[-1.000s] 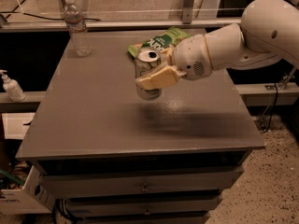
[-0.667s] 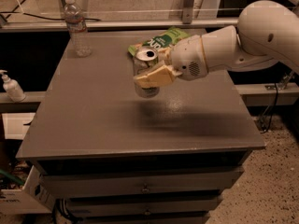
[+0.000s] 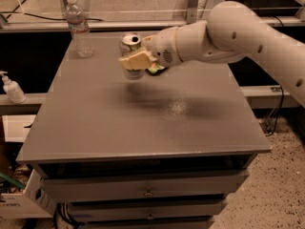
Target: Move 7up can near water bottle
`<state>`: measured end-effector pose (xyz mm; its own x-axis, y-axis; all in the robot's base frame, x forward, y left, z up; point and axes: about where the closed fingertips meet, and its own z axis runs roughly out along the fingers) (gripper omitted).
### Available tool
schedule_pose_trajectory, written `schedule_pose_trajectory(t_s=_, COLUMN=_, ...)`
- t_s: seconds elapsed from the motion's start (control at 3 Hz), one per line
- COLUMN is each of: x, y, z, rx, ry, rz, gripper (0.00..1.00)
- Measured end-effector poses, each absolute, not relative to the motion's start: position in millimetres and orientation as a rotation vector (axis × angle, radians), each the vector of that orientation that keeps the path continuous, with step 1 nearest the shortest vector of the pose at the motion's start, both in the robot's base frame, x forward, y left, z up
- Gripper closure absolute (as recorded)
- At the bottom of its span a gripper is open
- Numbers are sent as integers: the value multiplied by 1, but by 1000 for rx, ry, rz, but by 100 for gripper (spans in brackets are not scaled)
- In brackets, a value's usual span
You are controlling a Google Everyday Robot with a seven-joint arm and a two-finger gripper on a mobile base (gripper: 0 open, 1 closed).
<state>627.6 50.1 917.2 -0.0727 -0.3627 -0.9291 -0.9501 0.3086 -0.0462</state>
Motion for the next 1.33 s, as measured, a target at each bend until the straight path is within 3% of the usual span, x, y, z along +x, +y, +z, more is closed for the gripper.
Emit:
schedule_pose_trajectory(t_s=0.67, x=731, y=98, z=891, rx=-1187, ry=1697, rz=742, gripper=100)
schedule_pose_trajectory(t_s=1.33, x=786, y=157, z=880, rx=-1187, ry=1703, rz=768, gripper=100)
